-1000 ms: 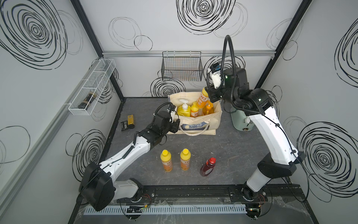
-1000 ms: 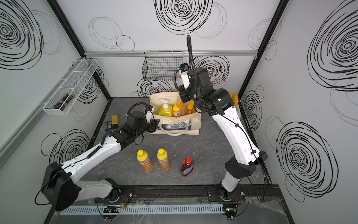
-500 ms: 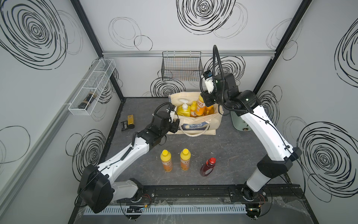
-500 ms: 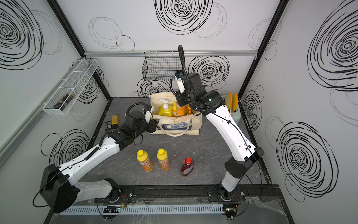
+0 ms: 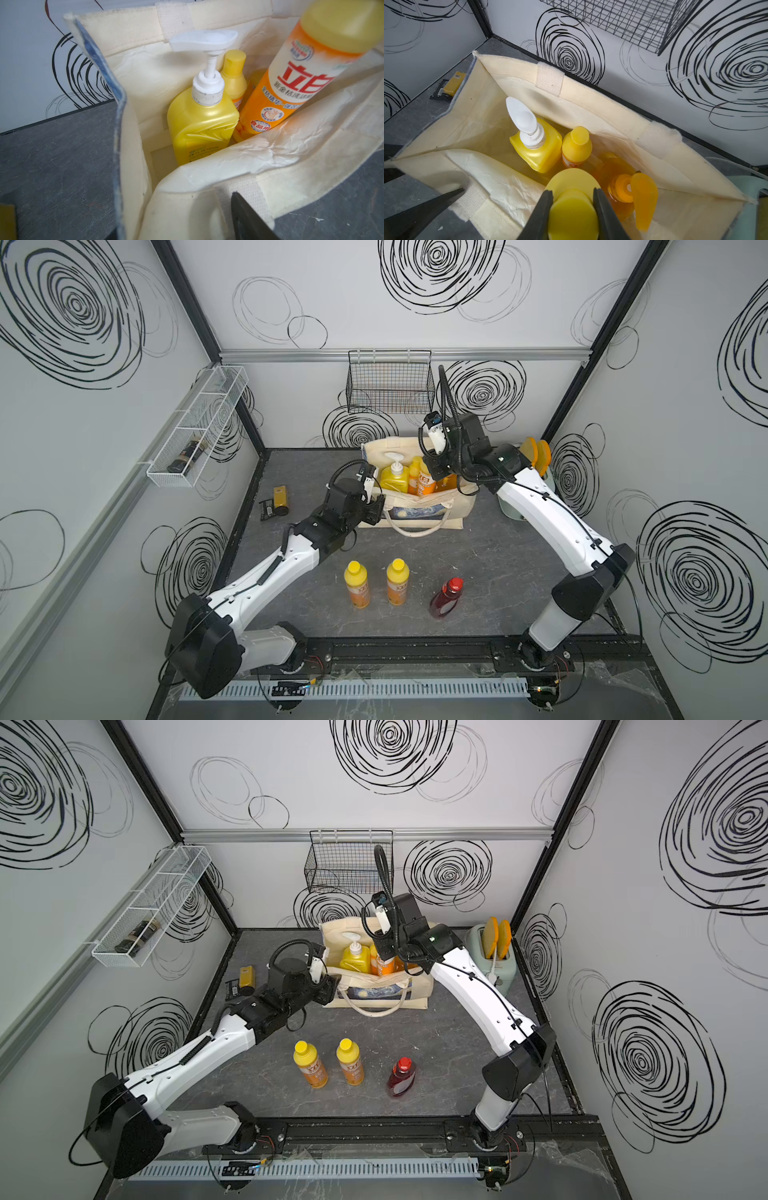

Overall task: Pack dish soap into the shopping bag
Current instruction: Place the bottle of dish soap in the shopping bag.

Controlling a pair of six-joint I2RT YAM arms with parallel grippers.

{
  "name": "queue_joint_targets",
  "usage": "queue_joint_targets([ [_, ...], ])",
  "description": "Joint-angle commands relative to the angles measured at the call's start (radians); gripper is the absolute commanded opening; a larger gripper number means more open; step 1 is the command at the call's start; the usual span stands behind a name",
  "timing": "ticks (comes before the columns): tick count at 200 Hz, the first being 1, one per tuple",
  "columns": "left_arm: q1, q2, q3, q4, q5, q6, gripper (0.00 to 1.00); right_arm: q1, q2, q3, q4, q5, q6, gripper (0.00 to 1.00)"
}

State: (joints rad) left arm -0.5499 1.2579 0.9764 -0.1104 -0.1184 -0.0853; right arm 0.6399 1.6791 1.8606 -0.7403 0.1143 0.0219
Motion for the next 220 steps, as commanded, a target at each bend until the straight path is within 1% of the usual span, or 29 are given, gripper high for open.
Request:
queue_joint_targets([
  [1,-0.015,-0.026,0.002,0.043,0.0,0.007,0.64,-0.009,-0.062,-0.027,0.185,-0.078,0.026,0.0],
  [42,-0.015,-0.021,0.004,0.044,0.0,0.007,0.63,-0.016,-0.061,-0.057,0.222,-0.144,0.045,0.0],
  [86,-0.015,-0.021,0.004,0.04,-0.002,0.008,0.63,-0.022,-0.066,-0.003,0.216,-0.196,0.058,0.0],
  [109,-0.015,-0.022,0.005,0.037,-0.003,0.007,0.63,-0.025,-0.059,0.003,0.213,-0.194,0.057,0.0],
  [159,-0.017,-0.023,0.004,0.038,-0.005,0.009,0.63,-0.025,-0.041,-0.097,0.257,-0.171,0.057,0.0],
  [220,-0.017,-0.024,0.004,0.039,-0.009,0.01,0.63,0.006,0.018,-0.155,0.297,-0.124,0.044,0.0],
])
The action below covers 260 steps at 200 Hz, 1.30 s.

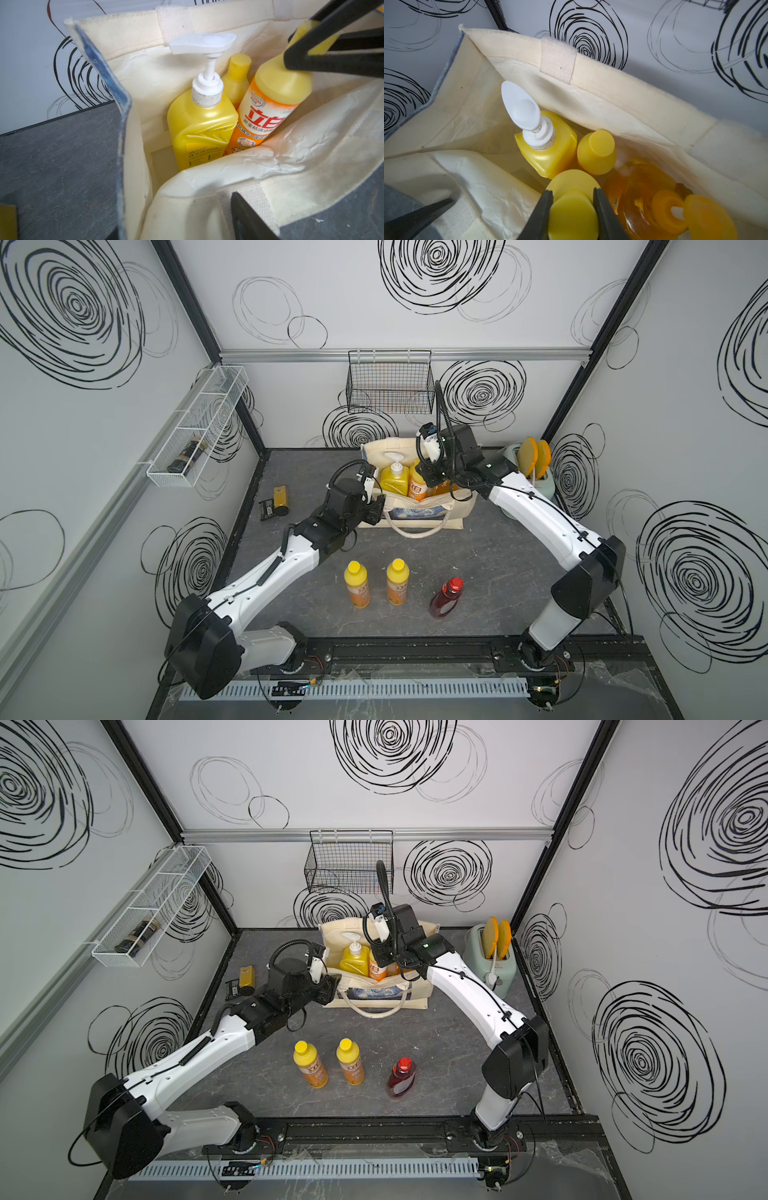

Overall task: Pack dish soap into the shopping bag
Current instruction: Place the bottle of dish soap in the shopping bag.

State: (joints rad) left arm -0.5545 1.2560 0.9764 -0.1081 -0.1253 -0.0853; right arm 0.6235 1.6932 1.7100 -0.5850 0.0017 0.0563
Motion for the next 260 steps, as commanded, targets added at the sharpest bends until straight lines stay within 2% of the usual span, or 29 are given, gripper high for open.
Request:
queue_joint_targets([
  [1,-0.012,-0.023,0.004,0.037,-0.002,0.009,0.63,0.022,0.004,-0.006,0.143,-0.012,0.009,0.0],
  [47,-0.012,-0.028,0.001,0.039,-0.009,0.009,0.63,0.024,0.034,-0.072,0.184,-0.008,0.013,0.0],
  [102,-0.012,-0.058,-0.014,0.063,-0.023,0.006,0.61,0.024,0.082,-0.109,0.189,-0.013,0.016,0.07],
  [122,-0.012,-0.066,-0.017,0.067,-0.027,0.003,0.61,0.024,0.088,-0.117,0.17,0.008,0.022,0.15],
  [156,-0.011,-0.067,-0.019,0.072,-0.028,0.002,0.6,0.024,0.067,-0.128,0.161,0.01,0.031,0.37],
  [184,-0.011,-0.066,-0.018,0.071,-0.03,0.001,0.6,0.023,0.027,-0.087,0.127,0.014,0.031,0.51],
  [222,-0.01,-0.068,-0.021,0.076,-0.032,0.002,0.6,0.021,-0.078,-0.026,0.067,0.037,0.028,0.61],
  [260,-0.008,-0.079,-0.027,0.09,-0.039,-0.005,0.61,-0.009,-0.241,-0.067,0.035,0.101,0.041,0.66],
])
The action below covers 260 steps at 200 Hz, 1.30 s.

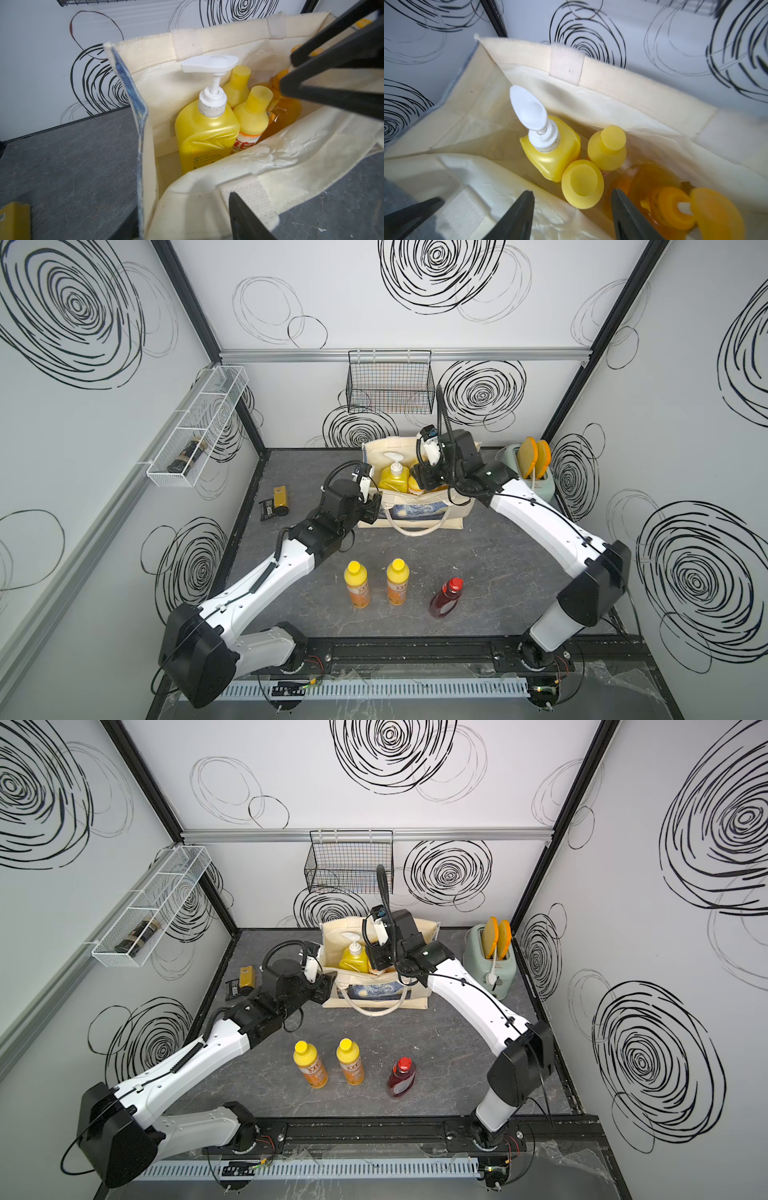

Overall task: Pack dish soap into the shopping bag
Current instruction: Place the bottle of dish soap in the shopping bag, then adjust the bottle of dish soap in the shopping bag.

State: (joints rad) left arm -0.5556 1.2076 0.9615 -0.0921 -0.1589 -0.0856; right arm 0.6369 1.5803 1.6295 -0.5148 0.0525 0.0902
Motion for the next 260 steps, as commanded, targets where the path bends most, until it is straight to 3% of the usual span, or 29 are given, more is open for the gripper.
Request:
queue_joint_targets([
  [1,-0.007,-0.032,-0.013,0.075,-0.005,-0.005,0.6,-0.025,-0.132,0.011,-0.036,0.052,0.008,0.66],
  [34,-0.007,-0.053,-0.021,0.111,-0.02,-0.028,0.62,-0.164,-0.266,-0.096,-0.057,0.04,0.043,0.66],
  [71,-0.01,-0.089,-0.035,0.151,-0.028,-0.058,0.65,-0.267,-0.292,-0.168,-0.089,0.013,0.042,0.62],
  [98,-0.01,-0.105,-0.047,0.175,-0.033,-0.072,0.64,-0.243,-0.285,-0.159,-0.103,-0.069,0.016,0.53],
  [127,-0.012,-0.1,-0.053,0.189,-0.032,-0.08,0.65,-0.146,-0.241,-0.109,-0.126,0.019,0.009,0.52],
  [195,-0.012,-0.084,-0.06,0.193,-0.057,-0.069,0.65,-0.118,-0.015,0.006,-0.167,0.164,0.027,0.65],
  [260,-0.011,-0.059,-0.051,0.174,-0.056,-0.053,0.64,-0.136,0.13,0.041,-0.144,0.158,0.035,0.68],
])
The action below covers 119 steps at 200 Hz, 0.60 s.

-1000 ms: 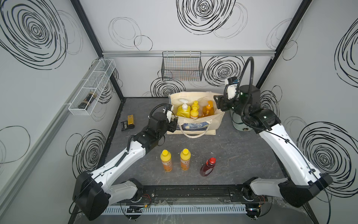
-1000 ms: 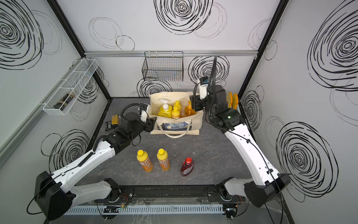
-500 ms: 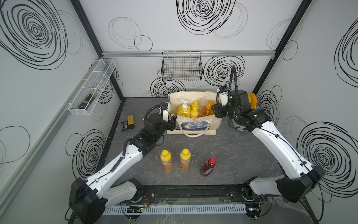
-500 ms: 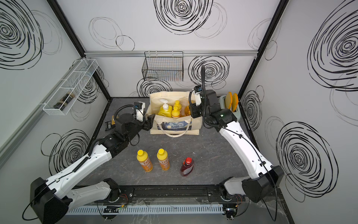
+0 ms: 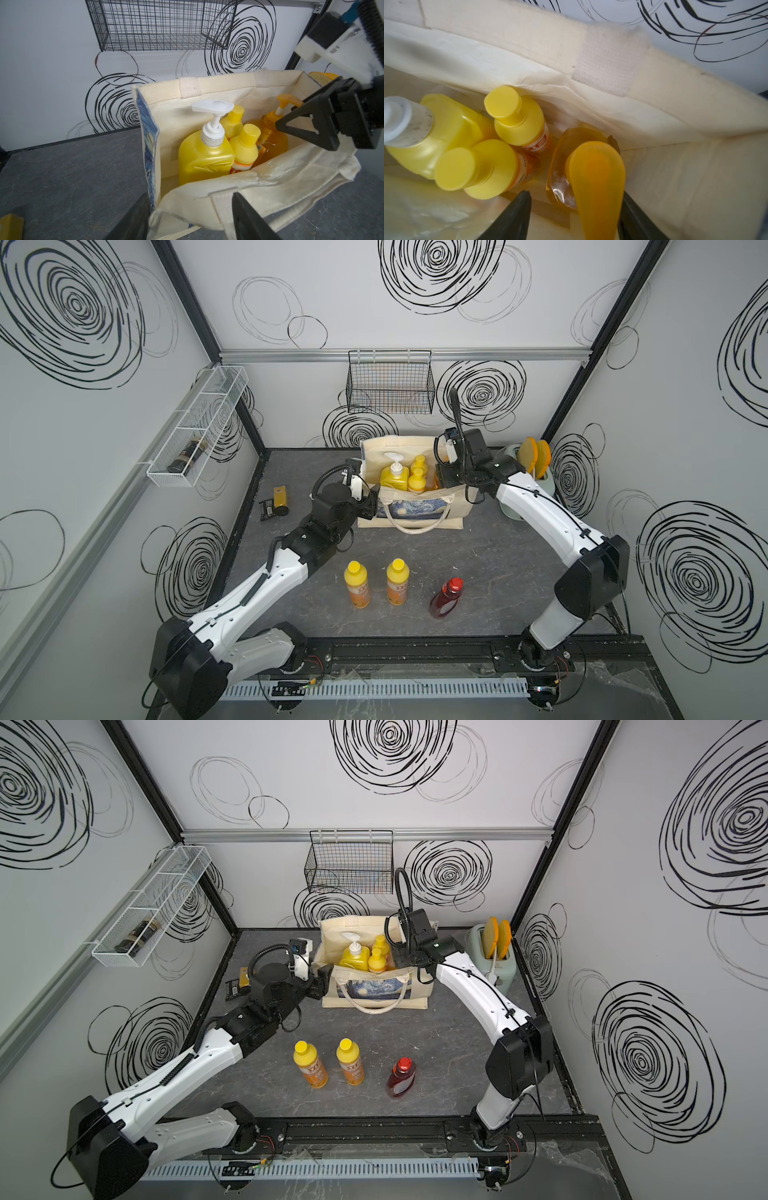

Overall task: Pack dish soap into the shopping bag
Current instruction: Adjust the bottle of dish soap in the shopping bag.

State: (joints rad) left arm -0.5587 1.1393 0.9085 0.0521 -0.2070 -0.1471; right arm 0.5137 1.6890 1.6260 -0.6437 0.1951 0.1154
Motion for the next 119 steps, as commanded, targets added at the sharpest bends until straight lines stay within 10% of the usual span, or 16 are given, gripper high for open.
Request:
queue_joint_targets([
  [1,-0.008,0.01,0.002,0.029,-0.008,0.008,0.64,-0.013,0.023,0.045,-0.016,0.014,0.01,0.68],
  [63,-0.003,0.008,0.0,0.03,-0.003,0.009,0.63,-0.026,0.093,0.064,0.006,0.019,0.004,0.63],
  [119,0.0,0.007,-0.003,0.031,-0.002,0.011,0.62,-0.03,0.114,0.091,0.009,0.046,-0.016,0.32],
])
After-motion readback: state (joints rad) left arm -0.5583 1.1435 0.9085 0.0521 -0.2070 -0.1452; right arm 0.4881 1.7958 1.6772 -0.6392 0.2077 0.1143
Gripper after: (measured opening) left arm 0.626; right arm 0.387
